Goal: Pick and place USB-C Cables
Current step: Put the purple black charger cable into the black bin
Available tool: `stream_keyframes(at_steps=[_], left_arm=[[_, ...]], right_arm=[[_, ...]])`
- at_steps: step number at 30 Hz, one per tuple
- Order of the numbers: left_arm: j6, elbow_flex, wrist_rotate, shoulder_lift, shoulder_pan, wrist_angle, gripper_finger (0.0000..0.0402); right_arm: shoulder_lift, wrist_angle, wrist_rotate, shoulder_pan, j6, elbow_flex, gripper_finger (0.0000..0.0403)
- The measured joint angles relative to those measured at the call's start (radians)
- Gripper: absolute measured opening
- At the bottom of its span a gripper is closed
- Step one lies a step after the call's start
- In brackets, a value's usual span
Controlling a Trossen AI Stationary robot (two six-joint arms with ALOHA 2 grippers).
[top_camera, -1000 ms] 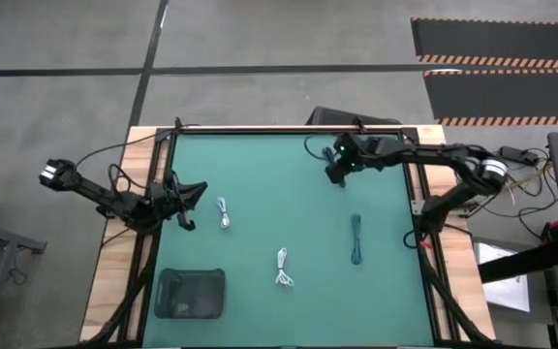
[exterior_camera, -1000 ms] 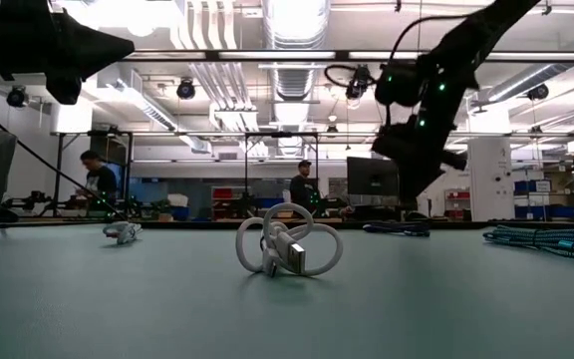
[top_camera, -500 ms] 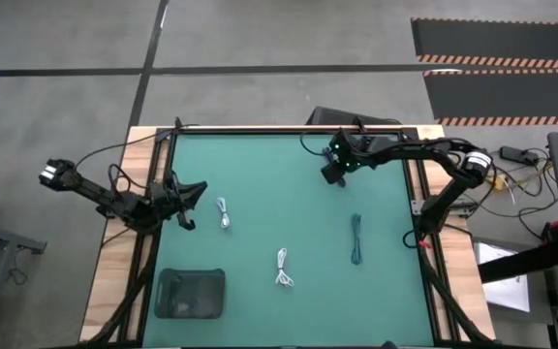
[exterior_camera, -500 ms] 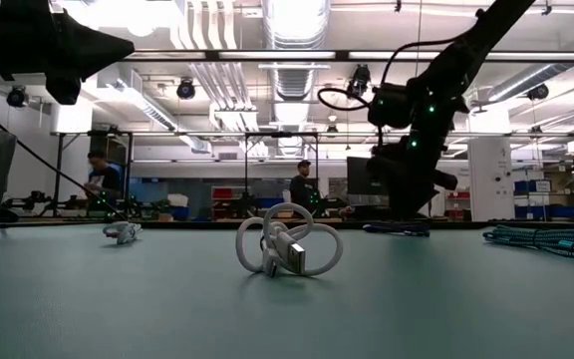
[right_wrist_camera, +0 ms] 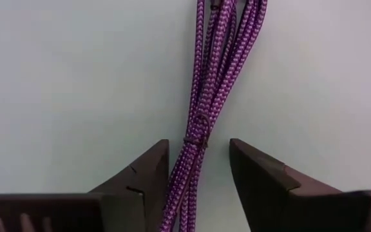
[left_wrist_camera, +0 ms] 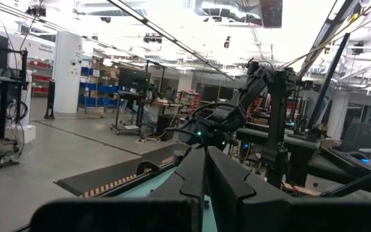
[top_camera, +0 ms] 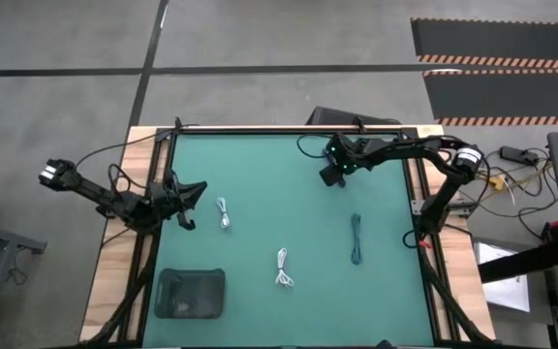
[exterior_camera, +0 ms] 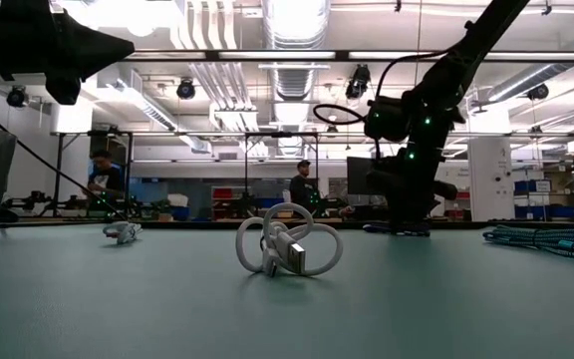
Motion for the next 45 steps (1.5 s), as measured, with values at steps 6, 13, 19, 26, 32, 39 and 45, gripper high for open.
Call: stream_keyframes(at_steps=[6, 13, 19, 26, 32, 39, 45], left_arm=[[0.000, 0.000, 0.000, 0.000, 0.000, 0.000, 0.0000], [-0.001, 0.000, 0.000, 0.001, 0.000, 0.009, 0.0000], [-0.002, 0.000, 0.000, 0.001, 0.000, 0.028, 0.0000], [-0.004, 0.000, 0.001, 0.002, 0.000, 0.064, 0.0000], [-0.004, 0.000, 0.002, 0.004, 0.000, 0.096, 0.0000], [-0.027, 0.004, 0.003, 0.010, 0.000, 0.109, 0.0000], [-0.027, 0.035, 0.009, 0.038, 0.000, 0.109, 0.0000]], right_arm=[[-0.004, 0.002, -0.001, 0.000, 0.006, 0.000, 0.0103], [-0.012, 0.004, -0.006, 0.000, 0.009, -0.002, 0.0050], [-0.037, -0.006, -0.012, 0.001, -0.004, -0.006, 0.0031], [-0.097, 0.003, -0.008, 0.018, -0.019, -0.009, 0.0031], [-0.156, 0.104, -0.008, 0.091, -0.018, -0.039, 0.0030], [-0.203, 0.293, -0.008, 0.216, -0.048, -0.070, 0.0030], [-0.217, 0.489, -0.008, 0.319, -0.116, -0.096, 0.0029]])
